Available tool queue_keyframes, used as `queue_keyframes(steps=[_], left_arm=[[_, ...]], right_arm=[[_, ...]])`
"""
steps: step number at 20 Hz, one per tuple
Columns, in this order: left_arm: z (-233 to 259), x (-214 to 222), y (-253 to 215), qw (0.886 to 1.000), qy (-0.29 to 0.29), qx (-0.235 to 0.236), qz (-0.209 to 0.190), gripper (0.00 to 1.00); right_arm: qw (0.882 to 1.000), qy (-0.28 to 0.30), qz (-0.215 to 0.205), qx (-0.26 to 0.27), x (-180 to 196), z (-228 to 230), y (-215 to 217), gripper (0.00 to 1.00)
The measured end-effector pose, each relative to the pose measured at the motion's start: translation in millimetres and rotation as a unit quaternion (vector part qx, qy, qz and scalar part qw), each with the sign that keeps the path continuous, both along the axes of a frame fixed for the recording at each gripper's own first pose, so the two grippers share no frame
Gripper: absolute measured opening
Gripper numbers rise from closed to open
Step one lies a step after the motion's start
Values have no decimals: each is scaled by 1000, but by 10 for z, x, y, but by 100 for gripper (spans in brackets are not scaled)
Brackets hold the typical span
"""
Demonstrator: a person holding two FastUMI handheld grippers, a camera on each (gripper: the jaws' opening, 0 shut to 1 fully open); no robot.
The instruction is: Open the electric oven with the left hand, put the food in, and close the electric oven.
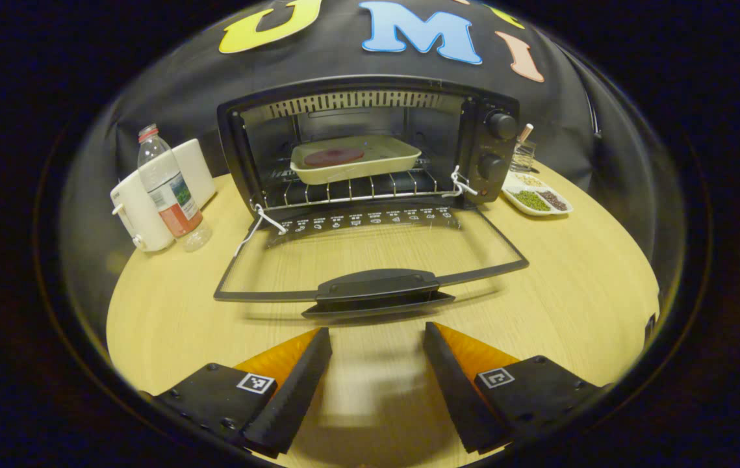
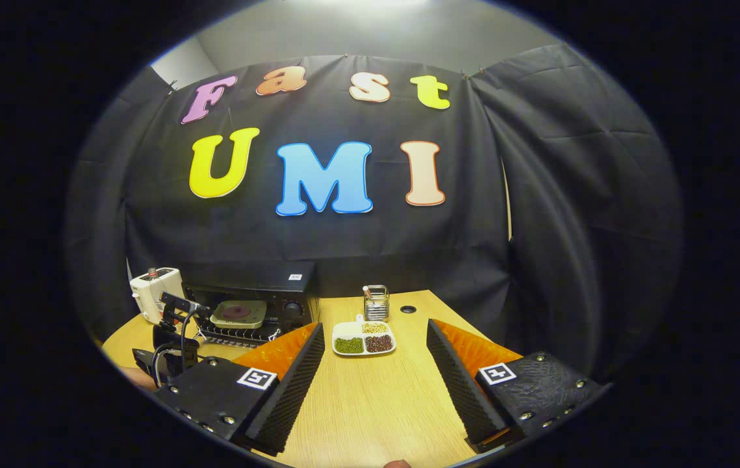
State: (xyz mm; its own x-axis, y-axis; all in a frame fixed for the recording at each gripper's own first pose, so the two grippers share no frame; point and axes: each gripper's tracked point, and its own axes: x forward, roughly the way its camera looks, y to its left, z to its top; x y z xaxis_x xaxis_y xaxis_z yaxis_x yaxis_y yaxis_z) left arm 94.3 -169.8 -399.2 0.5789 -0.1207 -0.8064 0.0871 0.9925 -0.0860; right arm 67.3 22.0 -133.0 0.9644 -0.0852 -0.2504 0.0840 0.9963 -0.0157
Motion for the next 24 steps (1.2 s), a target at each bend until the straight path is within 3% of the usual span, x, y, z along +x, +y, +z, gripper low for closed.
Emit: queue_keyframes(steps=[9, 15, 24], left_arm=[[77, 44, -4, 1000, 2, -1, 29, 100], [636, 270, 47, 998, -58, 2, 34, 98], [1335, 1079, 123, 986, -164, 14, 26, 98]], right_arm=[[1000, 4, 5, 5, -81, -30, 15, 98], [1000, -4, 25, 8, -71, 14, 47, 98], [999, -5, 40, 14, 22, 48, 64, 98]])
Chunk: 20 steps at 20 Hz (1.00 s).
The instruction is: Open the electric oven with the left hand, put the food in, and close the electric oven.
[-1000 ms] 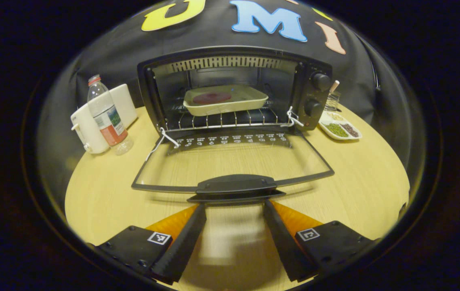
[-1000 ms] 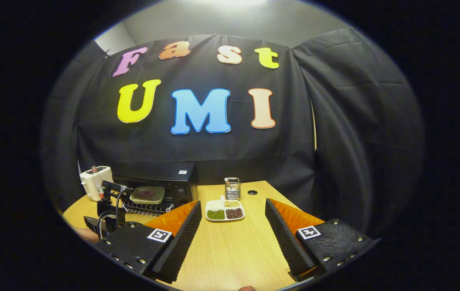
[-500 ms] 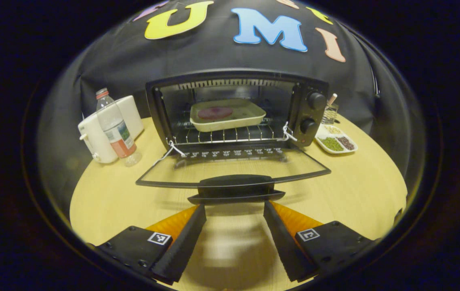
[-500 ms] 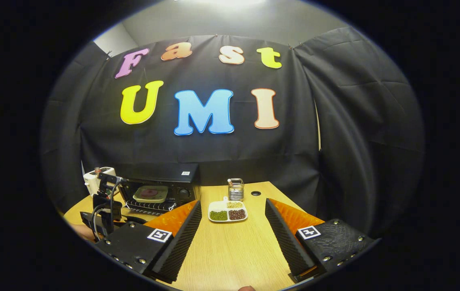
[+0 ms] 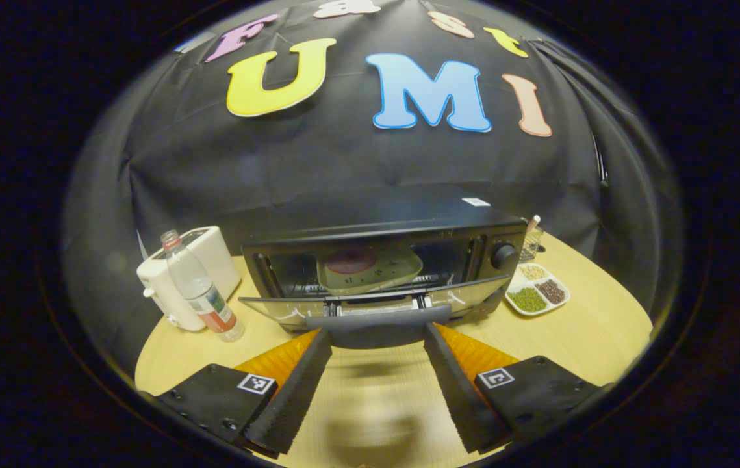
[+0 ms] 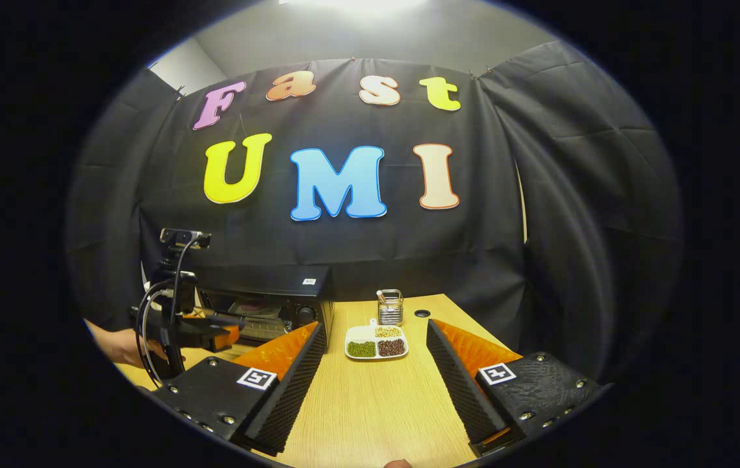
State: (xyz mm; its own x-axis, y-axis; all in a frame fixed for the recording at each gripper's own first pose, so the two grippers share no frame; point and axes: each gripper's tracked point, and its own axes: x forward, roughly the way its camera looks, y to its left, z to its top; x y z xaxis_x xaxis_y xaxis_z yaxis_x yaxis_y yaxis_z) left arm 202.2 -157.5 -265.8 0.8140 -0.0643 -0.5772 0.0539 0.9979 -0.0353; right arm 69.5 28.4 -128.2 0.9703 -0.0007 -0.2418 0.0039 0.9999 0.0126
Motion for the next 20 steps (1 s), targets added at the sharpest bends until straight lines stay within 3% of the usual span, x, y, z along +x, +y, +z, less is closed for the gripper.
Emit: queue_keyframes(steps=[4, 7, 8, 10, 12, 20], left_arm=[[445, 276, -39, 997, -78, 1, -3, 97], [929, 220, -196, 991, -132, -17, -3, 97], [1111, 163, -240, 988, -150, -24, -2, 93], [1488, -10, -334, 983, -178, -39, 0, 100], [1801, -222, -363, 979, -201, -45, 7, 97], [2609, -1317, -64, 964, -257, -25, 65, 100]], right_arm=[[1000, -6, -9, 4, -55, 53, -111, 98], [1000, -18, -12, 3, -107, 156, -228, 98], [1000, -24, -10, 2, -128, 206, -256, 98], [999, -38, -1, 0, -158, 314, -299, 98], [999, -48, 12, -1, -197, 401, -342, 97], [994, -85, 67, -11, -358, 596, -351, 97]])
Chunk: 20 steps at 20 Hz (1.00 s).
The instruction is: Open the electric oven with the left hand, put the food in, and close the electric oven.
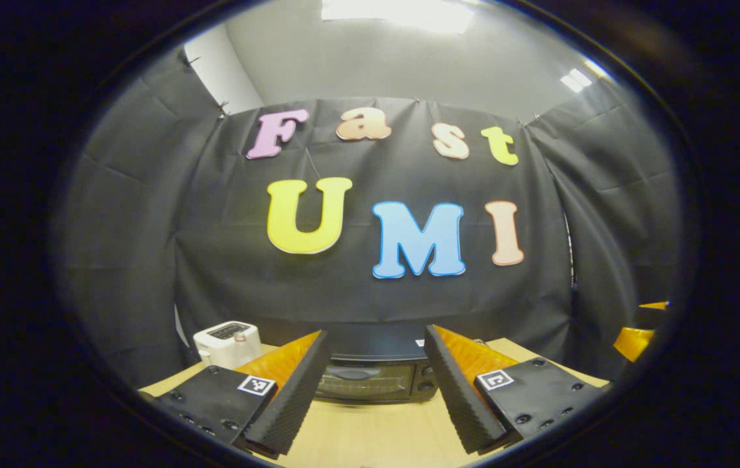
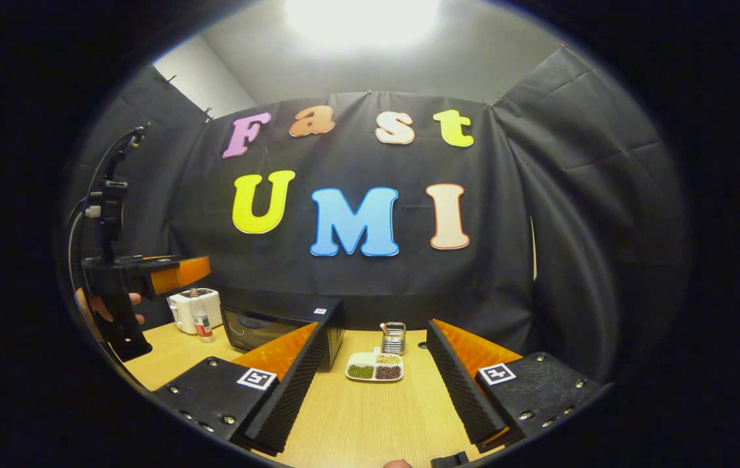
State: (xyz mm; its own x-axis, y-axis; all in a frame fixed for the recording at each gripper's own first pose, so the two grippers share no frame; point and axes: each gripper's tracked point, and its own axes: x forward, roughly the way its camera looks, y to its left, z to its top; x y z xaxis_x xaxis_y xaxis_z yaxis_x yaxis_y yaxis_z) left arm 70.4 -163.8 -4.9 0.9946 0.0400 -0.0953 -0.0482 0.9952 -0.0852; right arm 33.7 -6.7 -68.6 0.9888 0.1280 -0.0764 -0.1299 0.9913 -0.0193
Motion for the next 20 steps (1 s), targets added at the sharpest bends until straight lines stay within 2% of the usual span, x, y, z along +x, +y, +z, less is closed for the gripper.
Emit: queue_keyframes(steps=[4, 9, 14, 20], left_arm=[[148, -457, 210, 999, -14, 37, 12, 100], [141, -857, 374, 999, -11, 30, -3, 100], [199, -1117, 588, 998, -20, 50, -10, 100], [206, -1295, 712, 999, -24, 44, -12, 100]], right_arm=[[1000, -8, 5, 26, -120, 120, 130, 98], [999, -12, -18, 40, -361, 310, 266, 98], [998, -31, -39, 34, -594, 454, 385, 98], [997, -45, -51, 27, -744, 538, 447, 98]])
